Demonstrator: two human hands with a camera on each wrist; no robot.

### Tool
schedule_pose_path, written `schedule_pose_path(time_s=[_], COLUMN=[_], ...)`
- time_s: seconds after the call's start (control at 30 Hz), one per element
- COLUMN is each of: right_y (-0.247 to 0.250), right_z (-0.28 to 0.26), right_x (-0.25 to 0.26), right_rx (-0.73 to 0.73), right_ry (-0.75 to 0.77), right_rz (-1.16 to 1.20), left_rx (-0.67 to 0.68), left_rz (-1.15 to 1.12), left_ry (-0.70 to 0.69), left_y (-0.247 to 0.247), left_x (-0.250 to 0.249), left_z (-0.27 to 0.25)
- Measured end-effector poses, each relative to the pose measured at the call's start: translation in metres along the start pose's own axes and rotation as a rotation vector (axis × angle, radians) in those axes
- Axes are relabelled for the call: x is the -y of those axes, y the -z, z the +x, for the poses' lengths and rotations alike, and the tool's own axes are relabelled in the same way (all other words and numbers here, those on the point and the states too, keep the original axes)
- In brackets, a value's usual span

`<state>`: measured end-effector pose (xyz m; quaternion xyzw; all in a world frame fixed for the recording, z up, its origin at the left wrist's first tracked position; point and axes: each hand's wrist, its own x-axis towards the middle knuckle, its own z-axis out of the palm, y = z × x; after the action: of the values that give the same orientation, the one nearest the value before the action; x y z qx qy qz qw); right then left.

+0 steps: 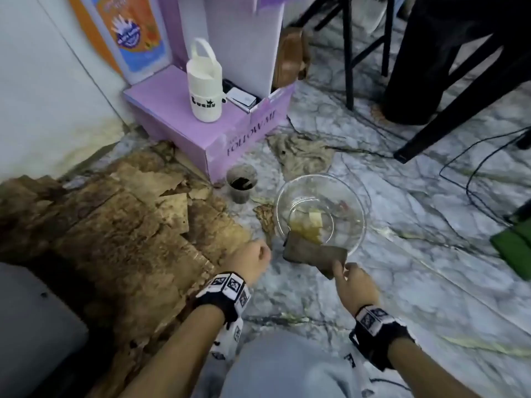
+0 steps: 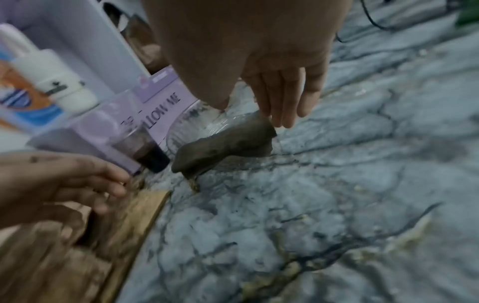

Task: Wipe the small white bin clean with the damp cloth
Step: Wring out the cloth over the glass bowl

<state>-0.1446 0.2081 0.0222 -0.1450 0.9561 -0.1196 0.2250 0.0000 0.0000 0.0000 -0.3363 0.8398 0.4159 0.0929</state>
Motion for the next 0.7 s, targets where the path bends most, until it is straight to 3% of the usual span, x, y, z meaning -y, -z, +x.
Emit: schedule_pose_path(time_s=[0.17, 0.37, 0.5, 0.7], right_y=[-0.03, -0.043, -0.047, -0.053], right_z=[0.031, 0.044, 0.055, 0.055], right_x=[-0.014, -0.026, -0.027, -0.035], right_rx=[-0.01, -0.023, -0.013, 0.001], right_ry=[-0.081, -0.115, -0.142, -0.1], right_rz=[0.229, 0.422, 0.476, 0.529], left_rx=[-0.033, -0.06, -0.087, -0.09], left_rz=[-0.048, -0.013, -0.141, -0.154], left_ry=[-0.002, 0.135, 0.223, 0.198], left_y=[-0.027, -0.051, -0.06, -0.069], left_x=[-0.02, -0.032, -0.033, -0.028], left_z=[0.036, 0.052, 0.063, 0.063])
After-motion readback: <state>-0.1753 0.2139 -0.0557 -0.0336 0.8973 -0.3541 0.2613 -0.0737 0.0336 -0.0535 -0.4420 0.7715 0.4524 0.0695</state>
